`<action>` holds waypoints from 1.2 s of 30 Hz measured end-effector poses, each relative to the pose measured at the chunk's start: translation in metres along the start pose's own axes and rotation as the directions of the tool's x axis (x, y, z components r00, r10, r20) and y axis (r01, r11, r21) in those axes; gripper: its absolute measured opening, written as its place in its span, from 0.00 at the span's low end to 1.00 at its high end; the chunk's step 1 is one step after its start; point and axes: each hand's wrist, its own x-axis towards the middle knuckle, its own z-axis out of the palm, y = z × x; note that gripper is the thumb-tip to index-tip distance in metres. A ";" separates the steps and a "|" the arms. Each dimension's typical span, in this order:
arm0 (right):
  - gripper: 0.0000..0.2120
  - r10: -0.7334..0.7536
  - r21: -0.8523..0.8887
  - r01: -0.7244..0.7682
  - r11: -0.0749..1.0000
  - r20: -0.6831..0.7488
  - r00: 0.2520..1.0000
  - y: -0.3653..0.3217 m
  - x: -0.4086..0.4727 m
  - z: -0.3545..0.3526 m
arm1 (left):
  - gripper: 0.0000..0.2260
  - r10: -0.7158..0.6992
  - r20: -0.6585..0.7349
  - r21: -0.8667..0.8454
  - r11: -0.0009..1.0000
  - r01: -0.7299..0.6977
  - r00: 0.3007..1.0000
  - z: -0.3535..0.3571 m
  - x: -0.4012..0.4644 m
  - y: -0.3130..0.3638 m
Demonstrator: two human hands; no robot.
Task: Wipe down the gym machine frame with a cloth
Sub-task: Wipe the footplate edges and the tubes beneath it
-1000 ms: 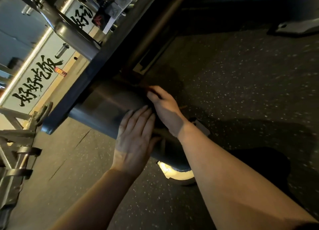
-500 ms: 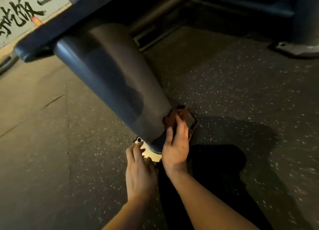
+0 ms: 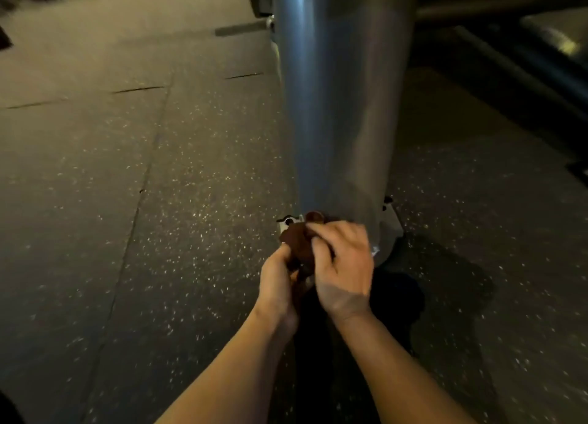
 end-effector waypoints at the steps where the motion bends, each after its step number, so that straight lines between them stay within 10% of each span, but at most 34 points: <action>1: 0.17 0.001 -0.029 -0.002 1.000 -0.054 0.999 0.000 0.006 -0.002 | 0.12 0.030 -0.063 0.024 0.999 -0.029 0.998 0.003 0.005 0.001; 9: 0.12 0.100 0.058 -0.102 0.993 0.035 0.994 -0.001 0.015 -0.015 | 0.08 0.337 -0.167 0.200 0.932 -0.303 0.927 0.030 0.010 -0.006; 14: 0.11 -0.027 -0.121 -0.006 0.993 -0.264 0.964 -0.006 0.017 -0.010 | 0.12 0.342 -0.478 0.363 0.916 -0.172 0.809 0.024 0.011 0.002; 20: 0.31 -0.052 -0.166 0.002 0.986 -0.299 0.953 -0.002 0.014 -0.007 | 0.14 0.293 -0.172 0.428 0.882 -0.197 0.940 0.039 0.020 0.005; 36: 0.16 -0.133 0.025 0.169 0.985 -0.507 0.852 -0.021 0.052 -0.032 | 0.19 0.771 0.050 0.315 0.591 -0.743 0.635 0.101 -0.018 0.088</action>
